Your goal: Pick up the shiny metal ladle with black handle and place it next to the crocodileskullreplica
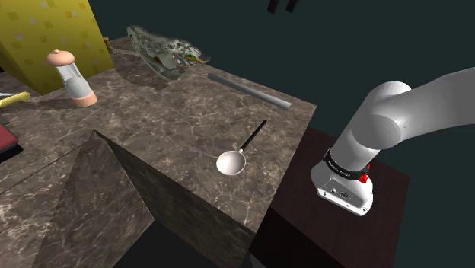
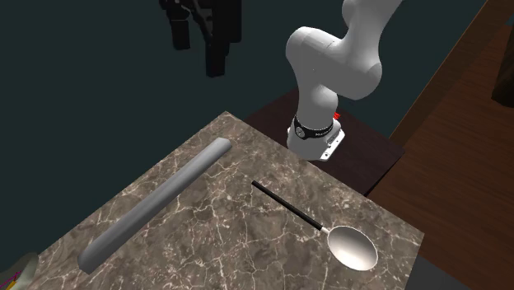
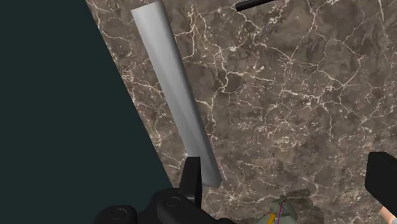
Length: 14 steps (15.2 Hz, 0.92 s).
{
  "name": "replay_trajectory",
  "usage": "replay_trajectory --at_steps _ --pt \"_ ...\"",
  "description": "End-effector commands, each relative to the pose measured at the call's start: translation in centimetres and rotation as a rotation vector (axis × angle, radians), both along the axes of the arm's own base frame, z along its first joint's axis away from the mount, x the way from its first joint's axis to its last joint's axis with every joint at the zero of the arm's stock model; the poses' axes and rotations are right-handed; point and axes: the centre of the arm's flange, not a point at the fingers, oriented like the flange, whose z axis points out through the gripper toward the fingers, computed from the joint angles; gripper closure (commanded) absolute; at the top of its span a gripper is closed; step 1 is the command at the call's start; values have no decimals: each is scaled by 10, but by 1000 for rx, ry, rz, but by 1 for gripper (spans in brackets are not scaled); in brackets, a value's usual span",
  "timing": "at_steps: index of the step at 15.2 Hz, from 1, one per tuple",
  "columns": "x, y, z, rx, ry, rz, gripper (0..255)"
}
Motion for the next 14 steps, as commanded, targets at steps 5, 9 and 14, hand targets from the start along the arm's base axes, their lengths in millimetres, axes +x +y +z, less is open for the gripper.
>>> replay_trajectory --at_steps 5,9,14 --pt "-25 20 -43 12 10 -194 0" --pt "-47 46 -86 23 21 -388 0" --pt "-67 84 -139 38 34 -631 0"
